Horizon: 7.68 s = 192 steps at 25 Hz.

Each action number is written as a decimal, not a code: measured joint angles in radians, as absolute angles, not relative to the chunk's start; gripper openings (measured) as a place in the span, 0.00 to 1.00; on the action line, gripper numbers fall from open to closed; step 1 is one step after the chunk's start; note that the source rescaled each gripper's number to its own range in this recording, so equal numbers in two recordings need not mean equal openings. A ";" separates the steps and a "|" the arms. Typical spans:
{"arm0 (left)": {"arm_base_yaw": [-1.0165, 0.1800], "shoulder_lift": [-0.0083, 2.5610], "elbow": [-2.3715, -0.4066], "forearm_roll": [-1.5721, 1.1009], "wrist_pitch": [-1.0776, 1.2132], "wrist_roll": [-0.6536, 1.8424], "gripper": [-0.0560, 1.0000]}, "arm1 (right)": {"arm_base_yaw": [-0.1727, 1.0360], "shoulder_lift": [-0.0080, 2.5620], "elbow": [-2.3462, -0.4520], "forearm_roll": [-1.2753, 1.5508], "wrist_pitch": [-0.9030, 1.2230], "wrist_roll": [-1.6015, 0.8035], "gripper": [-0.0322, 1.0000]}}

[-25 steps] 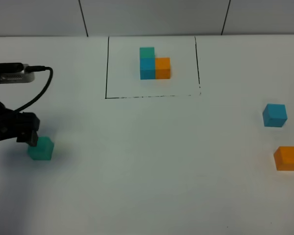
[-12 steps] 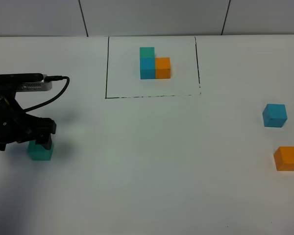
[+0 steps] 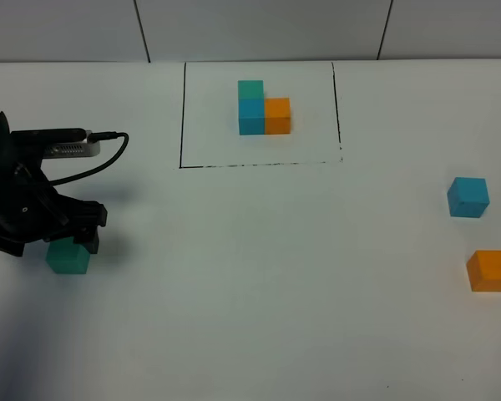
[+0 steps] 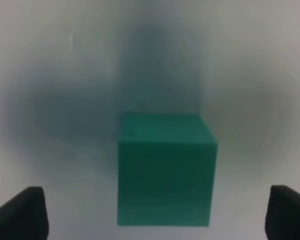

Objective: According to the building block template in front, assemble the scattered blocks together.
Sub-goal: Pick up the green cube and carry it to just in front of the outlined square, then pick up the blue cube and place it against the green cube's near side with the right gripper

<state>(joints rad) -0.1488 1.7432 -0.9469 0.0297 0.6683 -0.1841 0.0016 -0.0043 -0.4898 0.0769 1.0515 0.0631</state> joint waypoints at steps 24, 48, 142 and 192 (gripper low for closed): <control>-0.149 1.857 -0.947 0.030 0.579 -0.184 0.78 | 0.002 -0.004 -0.490 0.080 1.051 0.063 0.79; -0.349 1.885 -1.224 0.031 0.732 0.256 0.06 | 0.002 -0.004 -0.490 0.080 1.051 0.063 0.79; -0.603 2.274 -1.919 0.000 0.853 0.752 1.00 | 0.002 -0.004 -0.490 0.084 1.051 0.063 0.79; -0.147 0.577 -0.701 0.064 0.936 -0.034 0.94 | 0.002 -0.004 -0.490 0.087 1.051 0.063 0.79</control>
<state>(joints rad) -0.1473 0.5774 -0.7011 0.0636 0.9362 -0.0339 0.0016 -0.0043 -0.4898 0.0873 1.0515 0.0631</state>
